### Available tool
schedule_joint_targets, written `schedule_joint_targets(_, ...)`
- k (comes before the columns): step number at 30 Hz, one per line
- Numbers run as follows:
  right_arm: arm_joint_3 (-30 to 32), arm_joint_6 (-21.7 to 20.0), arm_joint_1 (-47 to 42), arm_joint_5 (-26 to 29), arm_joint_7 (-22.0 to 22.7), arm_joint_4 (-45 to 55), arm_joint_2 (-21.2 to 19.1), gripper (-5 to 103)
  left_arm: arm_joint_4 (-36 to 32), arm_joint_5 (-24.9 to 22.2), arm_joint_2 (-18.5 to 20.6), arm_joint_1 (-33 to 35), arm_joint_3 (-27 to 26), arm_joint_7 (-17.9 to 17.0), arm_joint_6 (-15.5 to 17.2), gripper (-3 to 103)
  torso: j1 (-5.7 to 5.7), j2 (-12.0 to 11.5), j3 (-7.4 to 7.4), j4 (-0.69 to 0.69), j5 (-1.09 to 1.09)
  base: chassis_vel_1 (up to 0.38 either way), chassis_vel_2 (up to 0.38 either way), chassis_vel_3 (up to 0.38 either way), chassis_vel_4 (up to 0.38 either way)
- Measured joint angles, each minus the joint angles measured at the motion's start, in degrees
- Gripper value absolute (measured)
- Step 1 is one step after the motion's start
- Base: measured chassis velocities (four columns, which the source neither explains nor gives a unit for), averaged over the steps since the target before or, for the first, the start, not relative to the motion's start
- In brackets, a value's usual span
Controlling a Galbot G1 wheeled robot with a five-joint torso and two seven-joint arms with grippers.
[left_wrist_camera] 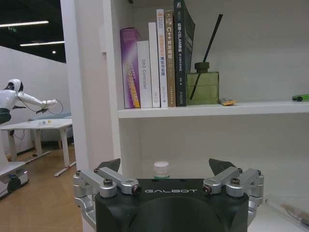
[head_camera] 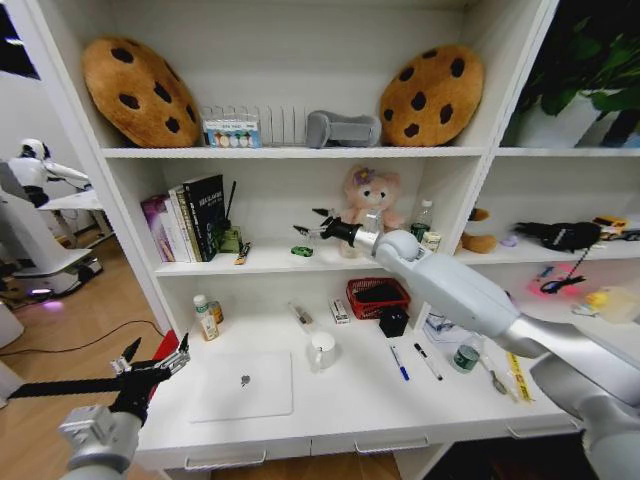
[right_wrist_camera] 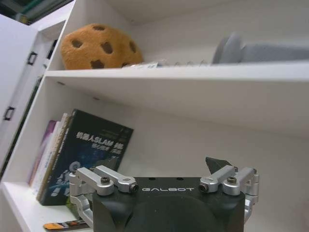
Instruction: Organize the objects on the table.
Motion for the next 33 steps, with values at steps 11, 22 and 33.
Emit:
schedule_joint_targets(11, 47.02, 0.31, -51.05, -6.68, 10.92, 21.73, -16.46, 100, -0.01, 0.0, 0.0, 0.0, 0.01, 0.01, 0.0, 100, -0.01, 0.01, 0.0, -0.03, 0.04, -0.005, 0.0, -0.001, -0.002)
schedule_joint_targets(22, 77.11, 2.47, -96.92, -18.01, 12.3, 28.29, 7.98, 100, 0.0, 0.0, 0.0, 0.0, 0.01, 0.03, 0.0, 100, -0.01, 0.01, 0.0, -0.05, 0.02, 0.0, 0.0, 0.0, 0.0)
schedule_joint_targets(33, 73.91, 9.87, -105.69, -25.65, 10.31, 25.91, 23.54, 100, 0.0, 0.0, 0.0, 0.01, 0.01, 0.02, 0.01, 100, 0.0, 0.0, 0.0, -0.04, 0.0, 0.0, 0.0, 0.0, 0.0)
